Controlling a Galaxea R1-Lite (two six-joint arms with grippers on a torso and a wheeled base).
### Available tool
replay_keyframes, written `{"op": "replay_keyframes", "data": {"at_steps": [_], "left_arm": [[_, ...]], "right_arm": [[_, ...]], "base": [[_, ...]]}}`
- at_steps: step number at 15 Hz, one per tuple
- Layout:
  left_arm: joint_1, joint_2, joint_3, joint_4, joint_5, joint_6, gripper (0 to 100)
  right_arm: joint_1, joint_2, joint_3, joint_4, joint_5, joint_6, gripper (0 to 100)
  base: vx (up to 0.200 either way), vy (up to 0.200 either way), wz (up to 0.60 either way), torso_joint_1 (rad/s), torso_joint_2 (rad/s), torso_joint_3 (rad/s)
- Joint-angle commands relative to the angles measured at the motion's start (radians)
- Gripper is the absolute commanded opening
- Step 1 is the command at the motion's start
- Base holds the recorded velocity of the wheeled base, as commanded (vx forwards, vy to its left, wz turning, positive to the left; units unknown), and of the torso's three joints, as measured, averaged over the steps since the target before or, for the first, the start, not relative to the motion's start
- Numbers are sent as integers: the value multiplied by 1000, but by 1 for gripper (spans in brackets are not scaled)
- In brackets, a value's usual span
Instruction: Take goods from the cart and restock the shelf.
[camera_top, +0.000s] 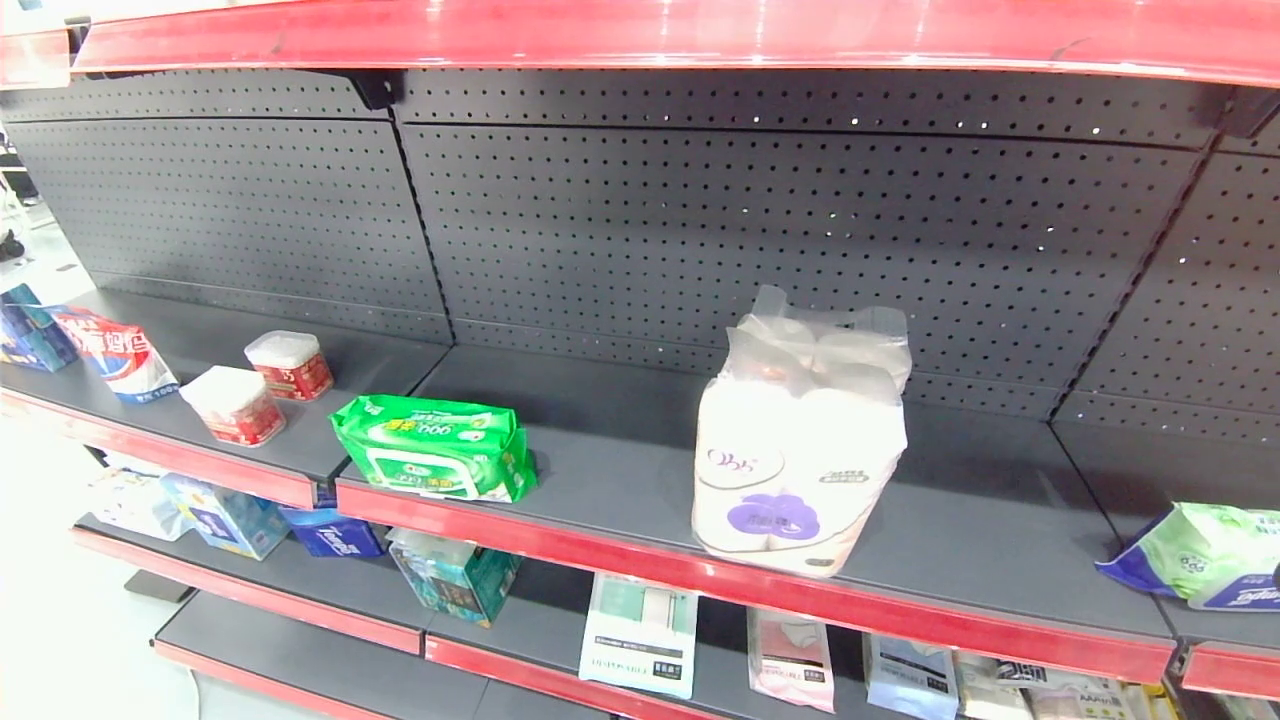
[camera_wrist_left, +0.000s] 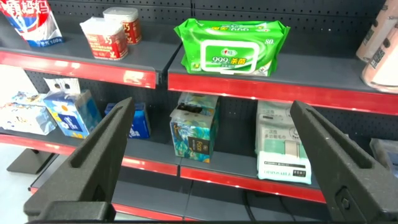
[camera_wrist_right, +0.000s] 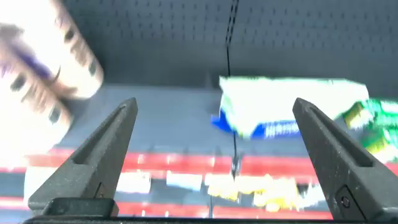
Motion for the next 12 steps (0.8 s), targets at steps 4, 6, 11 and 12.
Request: {"op": "replay_keyframes", "data": {"at_steps": [4, 6, 11, 12], "left_arm": [[0, 1, 0, 0, -1, -1, 100], [0, 1, 0, 0, -1, -1, 100], [0, 4, 0, 0, -4, 4, 100], [0, 5, 0, 0, -4, 4, 100]], "right_arm": [[70, -498, 49, 385, 90, 14, 100], [82, -494, 60, 383, 116, 17, 100], [207, -538, 113, 386, 129, 8, 100], [200, -590, 110, 386, 118, 17, 100]], "base": [[0, 0, 0, 0, 0, 0], [0, 0, 0, 0, 0, 0], [0, 0, 0, 0, 0, 0], [0, 0, 0, 0, 0, 0]]}}
